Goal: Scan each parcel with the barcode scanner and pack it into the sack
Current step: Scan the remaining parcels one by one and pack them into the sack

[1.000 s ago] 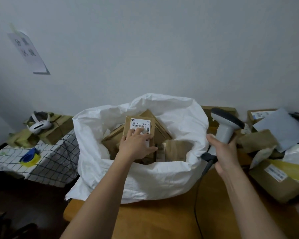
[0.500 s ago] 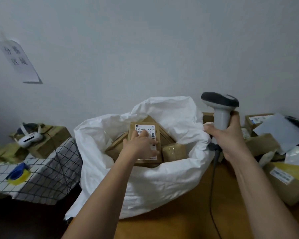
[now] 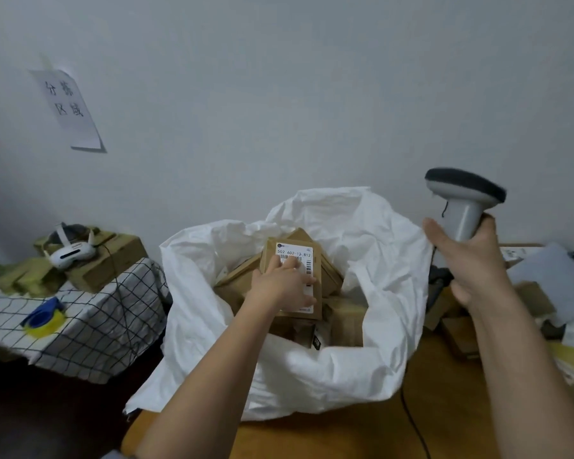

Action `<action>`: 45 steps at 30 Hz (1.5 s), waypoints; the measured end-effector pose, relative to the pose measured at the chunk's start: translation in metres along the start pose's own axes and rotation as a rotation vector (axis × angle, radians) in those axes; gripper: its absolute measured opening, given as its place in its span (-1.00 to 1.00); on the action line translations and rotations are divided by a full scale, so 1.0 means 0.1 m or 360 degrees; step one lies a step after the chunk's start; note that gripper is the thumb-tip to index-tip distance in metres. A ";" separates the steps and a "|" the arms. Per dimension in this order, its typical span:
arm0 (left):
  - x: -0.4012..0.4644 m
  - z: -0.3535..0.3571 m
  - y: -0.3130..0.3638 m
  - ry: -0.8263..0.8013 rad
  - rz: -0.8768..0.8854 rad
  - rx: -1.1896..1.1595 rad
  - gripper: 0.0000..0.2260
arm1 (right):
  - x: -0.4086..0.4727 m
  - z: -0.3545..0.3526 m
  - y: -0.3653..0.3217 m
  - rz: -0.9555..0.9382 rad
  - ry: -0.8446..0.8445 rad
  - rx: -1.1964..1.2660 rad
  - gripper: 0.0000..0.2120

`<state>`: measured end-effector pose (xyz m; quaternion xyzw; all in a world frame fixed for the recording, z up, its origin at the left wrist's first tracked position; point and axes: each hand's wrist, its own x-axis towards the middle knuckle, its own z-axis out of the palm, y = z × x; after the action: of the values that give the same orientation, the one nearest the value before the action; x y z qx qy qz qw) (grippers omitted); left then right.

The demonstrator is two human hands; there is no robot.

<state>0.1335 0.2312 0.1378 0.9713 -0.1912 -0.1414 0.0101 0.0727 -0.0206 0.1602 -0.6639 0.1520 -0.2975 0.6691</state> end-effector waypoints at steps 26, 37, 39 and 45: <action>0.05 0.07 -1.82 0.0964 -0.1013 -0.1335 -0.42 | -0.04 0.57 0.23 -0.0050 -0.0174 0.0240 -0.38; 0.35 0.12 -1.63 0.1469 -0.0590 -0.2503 -0.77 | 0.04 0.78 0.34 -0.0098 -0.0151 0.0148 -0.32; 0.38 0.10 -1.61 0.1426 -0.0575 -0.2511 -0.72 | 0.07 0.78 0.37 -0.0092 -0.0120 0.0135 -0.36; 0.45 0.21 -1.70 0.1250 -0.0294 -0.2325 -0.76 | 0.08 0.79 0.45 -0.0114 -0.0060 0.0031 -0.39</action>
<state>0.2305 0.3725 0.0932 0.7107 0.0465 0.1188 0.6918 0.1346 0.0349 0.1238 -0.6677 0.1126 -0.3103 0.6672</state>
